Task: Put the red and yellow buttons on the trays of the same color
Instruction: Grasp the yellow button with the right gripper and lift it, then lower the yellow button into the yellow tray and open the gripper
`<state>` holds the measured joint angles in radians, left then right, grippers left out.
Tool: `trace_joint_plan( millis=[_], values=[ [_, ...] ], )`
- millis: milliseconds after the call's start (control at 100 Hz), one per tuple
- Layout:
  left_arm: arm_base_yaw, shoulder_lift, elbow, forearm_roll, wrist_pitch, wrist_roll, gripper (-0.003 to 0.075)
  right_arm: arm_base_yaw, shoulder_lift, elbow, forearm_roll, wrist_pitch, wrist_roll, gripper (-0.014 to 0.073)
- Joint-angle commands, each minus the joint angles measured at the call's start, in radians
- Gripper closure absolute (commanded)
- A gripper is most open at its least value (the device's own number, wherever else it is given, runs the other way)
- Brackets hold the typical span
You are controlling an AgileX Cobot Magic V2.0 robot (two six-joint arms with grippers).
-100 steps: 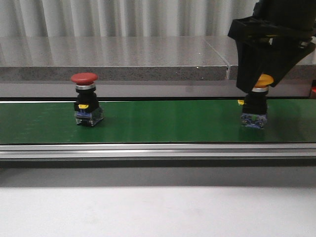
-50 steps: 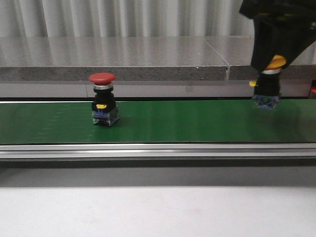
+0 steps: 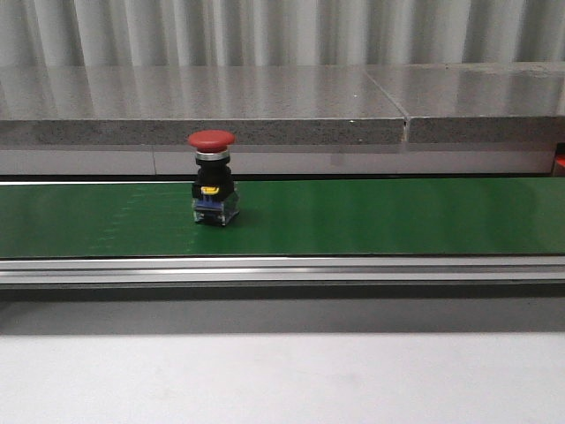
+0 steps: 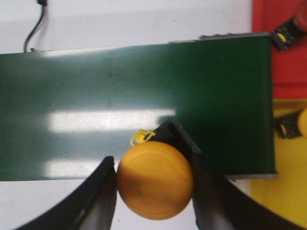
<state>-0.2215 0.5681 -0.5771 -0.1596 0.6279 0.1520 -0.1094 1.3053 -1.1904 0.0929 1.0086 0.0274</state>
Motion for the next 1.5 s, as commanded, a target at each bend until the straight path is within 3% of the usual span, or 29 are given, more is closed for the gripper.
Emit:
trace_joint_plan(
  millis=[0,530,1350,1421,1491],
  values=[
    [-0.005,0.000,-0.026,-0.021,-0.063,-0.002,0.0741,-0.077,-0.050,0.010,-0.005,-0.024,0.021,0.0379],
    [-0.005,0.000,-0.026,-0.021,-0.063,-0.002,0.0741,-0.479,-0.049,0.162,-0.006,-0.124,0.123,0.0379],
    [-0.005,0.000,-0.026,-0.021,-0.063,-0.002,0.0741,-0.491,0.189,0.178,0.045,-0.257,0.123,0.0375],
    [-0.005,0.000,-0.026,-0.021,-0.063,-0.002,0.0741,-0.491,0.189,0.184,0.045,-0.258,0.123,0.0349],
    [-0.005,0.000,-0.026,-0.021,-0.063,-0.002,0.0741,-0.491,0.189,0.192,0.045,-0.259,0.115,0.0271]
  ],
)
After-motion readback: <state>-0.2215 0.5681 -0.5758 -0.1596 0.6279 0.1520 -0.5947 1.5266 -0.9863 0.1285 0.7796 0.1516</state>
